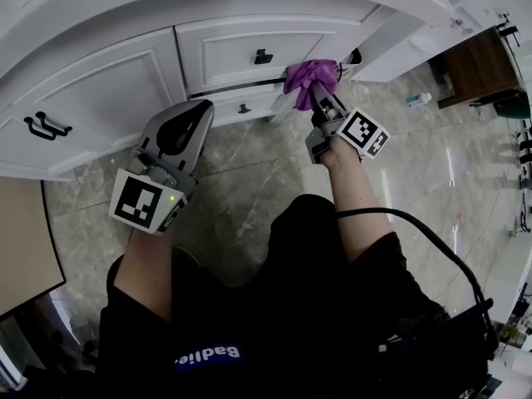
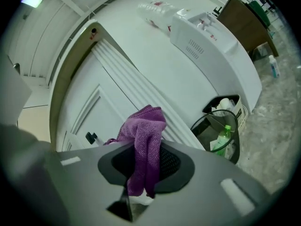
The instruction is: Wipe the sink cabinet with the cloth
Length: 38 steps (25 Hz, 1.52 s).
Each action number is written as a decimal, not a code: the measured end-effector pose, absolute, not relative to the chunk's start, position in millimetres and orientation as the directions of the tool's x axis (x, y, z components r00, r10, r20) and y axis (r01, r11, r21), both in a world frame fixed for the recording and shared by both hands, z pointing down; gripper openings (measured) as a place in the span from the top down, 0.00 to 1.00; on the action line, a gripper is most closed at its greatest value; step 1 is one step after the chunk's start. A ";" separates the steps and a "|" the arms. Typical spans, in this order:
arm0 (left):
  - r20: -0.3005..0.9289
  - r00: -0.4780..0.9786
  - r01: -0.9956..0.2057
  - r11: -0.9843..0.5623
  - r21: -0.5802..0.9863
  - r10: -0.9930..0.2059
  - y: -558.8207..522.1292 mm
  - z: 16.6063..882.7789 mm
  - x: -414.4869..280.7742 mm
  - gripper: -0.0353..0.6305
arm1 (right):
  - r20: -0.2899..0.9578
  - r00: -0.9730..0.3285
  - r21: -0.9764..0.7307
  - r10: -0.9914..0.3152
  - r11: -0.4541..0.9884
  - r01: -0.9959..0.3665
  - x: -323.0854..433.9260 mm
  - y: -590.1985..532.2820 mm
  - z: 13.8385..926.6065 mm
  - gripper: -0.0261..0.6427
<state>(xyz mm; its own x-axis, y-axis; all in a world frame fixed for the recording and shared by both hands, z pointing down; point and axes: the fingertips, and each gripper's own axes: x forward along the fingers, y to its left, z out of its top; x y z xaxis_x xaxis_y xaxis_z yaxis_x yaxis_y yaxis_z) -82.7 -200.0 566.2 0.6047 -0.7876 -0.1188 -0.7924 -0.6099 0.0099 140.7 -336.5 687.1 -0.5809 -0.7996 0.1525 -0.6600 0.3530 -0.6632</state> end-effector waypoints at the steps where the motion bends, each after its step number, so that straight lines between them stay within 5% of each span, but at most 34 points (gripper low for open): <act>1: -0.117 0.609 -0.789 -0.614 0.007 -0.785 -199.5 566.6 -81.0 0.94 | 0.169 -0.581 -0.664 -0.796 0.343 -0.664 139.8 -335.3 695.5 0.85; 19: -0.035 0.687 -0.725 -0.688 0.020 -0.725 -195.2 584.0 -59.5 0.94 | 0.119 -0.637 -0.702 -0.762 0.389 -0.596 102.9 -300.2 682.0 0.85; 26: 0.019 0.697 -0.717 -0.697 0.000 -0.717 -171.5 575.7 -40.1 0.94 | 0.271 -0.692 -0.725 -0.669 0.331 -0.604 69.4 -244.3 673.0 0.85; 38: 0.152 0.687 -0.722 -0.692 0.033 -0.710 -82.7 361.1 -21.9 0.94 | 0.354 -0.776 -0.755 -0.522 0.331 -0.566 62.5 -120.4 466.9 0.85</act>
